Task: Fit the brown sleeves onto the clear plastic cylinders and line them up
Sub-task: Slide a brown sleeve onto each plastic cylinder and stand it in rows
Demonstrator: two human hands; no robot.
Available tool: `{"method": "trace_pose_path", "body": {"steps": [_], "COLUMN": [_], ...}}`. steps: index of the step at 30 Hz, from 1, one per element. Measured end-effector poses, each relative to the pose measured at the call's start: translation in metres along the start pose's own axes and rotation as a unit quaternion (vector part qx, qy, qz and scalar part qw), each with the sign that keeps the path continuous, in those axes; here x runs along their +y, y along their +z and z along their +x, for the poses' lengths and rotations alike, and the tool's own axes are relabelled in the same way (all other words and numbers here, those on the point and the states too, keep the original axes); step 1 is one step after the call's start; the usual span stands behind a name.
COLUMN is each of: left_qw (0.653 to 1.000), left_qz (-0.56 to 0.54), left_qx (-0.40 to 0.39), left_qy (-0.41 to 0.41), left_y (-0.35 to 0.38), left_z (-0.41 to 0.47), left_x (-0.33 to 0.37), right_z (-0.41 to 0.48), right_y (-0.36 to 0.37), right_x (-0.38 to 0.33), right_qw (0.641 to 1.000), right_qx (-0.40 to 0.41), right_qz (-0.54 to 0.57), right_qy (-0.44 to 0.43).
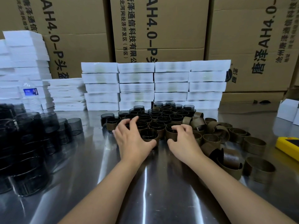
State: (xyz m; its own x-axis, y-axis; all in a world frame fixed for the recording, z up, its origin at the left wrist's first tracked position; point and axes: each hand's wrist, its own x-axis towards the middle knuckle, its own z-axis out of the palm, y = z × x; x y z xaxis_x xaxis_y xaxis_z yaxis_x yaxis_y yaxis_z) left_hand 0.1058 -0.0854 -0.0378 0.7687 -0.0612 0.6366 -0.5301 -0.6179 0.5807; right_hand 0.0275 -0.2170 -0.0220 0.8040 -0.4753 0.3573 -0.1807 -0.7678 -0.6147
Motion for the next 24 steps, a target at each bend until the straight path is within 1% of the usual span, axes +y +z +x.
{"method": "trace_pose_path", "body": {"steps": [2, 3, 5, 7, 9, 13, 15, 18, 19, 22, 24], "left_qw": [0.998, 0.995, 0.981, 0.966, 0.962, 0.962, 0.964, 0.963, 0.963, 0.963, 0.965], "left_qz": [0.002, -0.020, -0.081, -0.115, -0.129, -0.145, -0.123, -0.048, -0.040, -0.065, -0.057], "left_qx": [-0.004, -0.016, -0.064, -0.109, -0.120, -0.085, -0.064, -0.045, -0.044, -0.056, -0.064], "left_qy": [-0.064, -0.099, -0.165, -0.203, -0.210, -0.213, -0.227, -0.260, -0.263, -0.256, -0.249], "left_y": [-0.001, -0.001, -0.003, -0.002, 0.000, 0.000, -0.002, -0.004, -0.004, -0.003, -0.001], "left_z": [0.002, 0.003, 0.005, 0.006, 0.007, 0.012, 0.014, 0.015, 0.016, 0.018, 0.017], "left_x": [-0.002, -0.003, -0.005, -0.007, -0.010, -0.018, -0.018, -0.021, -0.023, -0.027, -0.026], "right_z": [0.001, 0.001, 0.001, 0.001, 0.001, 0.002, 0.002, 0.002, 0.002, 0.003, 0.004], "right_y": [-0.002, -0.002, -0.001, 0.001, 0.002, 0.006, 0.009, 0.012, 0.013, 0.014, 0.015], "right_x": [0.001, 0.002, 0.002, 0.003, 0.006, 0.009, 0.011, 0.012, 0.013, 0.014, 0.015], "right_qw": [1.000, 0.999, 0.999, 0.998, 0.997, 0.992, 0.989, 0.987, 0.986, 0.985, 0.985], "right_qx": [-0.015, -0.027, -0.046, -0.058, -0.077, -0.122, -0.139, -0.153, -0.156, -0.163, -0.165], "right_qz": [0.001, -0.001, -0.005, -0.001, 0.005, -0.007, -0.016, -0.036, -0.041, -0.046, -0.047], "right_qy": [0.025, 0.028, 0.018, 0.001, -0.010, -0.033, -0.041, -0.043, -0.041, -0.036, -0.034]}}
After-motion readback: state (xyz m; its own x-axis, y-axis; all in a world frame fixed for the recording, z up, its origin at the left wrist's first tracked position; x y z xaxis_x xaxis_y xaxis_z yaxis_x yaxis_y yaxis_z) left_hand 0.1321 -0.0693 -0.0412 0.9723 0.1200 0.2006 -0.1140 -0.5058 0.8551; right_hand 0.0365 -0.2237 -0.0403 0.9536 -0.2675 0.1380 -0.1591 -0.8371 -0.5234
